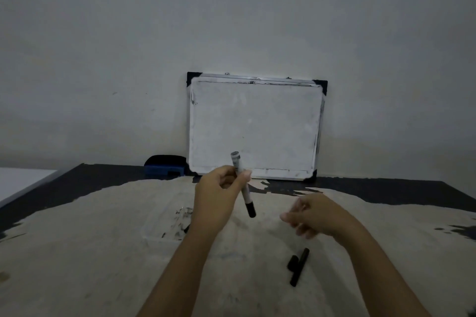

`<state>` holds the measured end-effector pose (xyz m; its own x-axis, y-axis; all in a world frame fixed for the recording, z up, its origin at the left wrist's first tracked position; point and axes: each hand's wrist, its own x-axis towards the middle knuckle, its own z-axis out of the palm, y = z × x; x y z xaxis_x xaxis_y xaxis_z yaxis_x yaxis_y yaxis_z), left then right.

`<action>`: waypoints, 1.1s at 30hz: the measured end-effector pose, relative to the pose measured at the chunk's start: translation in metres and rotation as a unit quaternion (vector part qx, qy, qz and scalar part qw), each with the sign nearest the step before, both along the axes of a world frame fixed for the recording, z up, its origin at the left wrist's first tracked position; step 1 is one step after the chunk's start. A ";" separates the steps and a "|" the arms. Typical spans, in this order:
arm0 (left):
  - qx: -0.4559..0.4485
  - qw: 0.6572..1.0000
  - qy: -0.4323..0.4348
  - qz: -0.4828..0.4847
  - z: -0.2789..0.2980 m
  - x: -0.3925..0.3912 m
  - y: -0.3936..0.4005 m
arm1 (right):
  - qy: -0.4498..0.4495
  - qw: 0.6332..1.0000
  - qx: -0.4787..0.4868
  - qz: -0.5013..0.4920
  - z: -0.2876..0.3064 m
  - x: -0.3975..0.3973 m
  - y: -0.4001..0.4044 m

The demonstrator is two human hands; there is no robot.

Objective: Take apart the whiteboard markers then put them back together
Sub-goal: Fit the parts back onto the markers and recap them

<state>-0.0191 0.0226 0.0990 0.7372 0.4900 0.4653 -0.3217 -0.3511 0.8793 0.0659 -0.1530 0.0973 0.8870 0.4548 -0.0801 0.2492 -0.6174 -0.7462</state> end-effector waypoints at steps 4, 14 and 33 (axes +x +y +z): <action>0.009 1.000 -0.006 0.010 0.000 -0.003 0.008 | 0.047 0.983 -0.168 -0.050 -0.013 0.010 -0.009; 0.031 0.999 0.015 0.012 -0.005 0.000 0.006 | 0.175 0.970 -0.142 -0.092 -0.028 0.013 -0.003; 0.211 0.977 0.001 0.020 0.006 -0.008 -0.001 | 0.030 0.807 0.574 -0.136 0.039 -0.021 0.004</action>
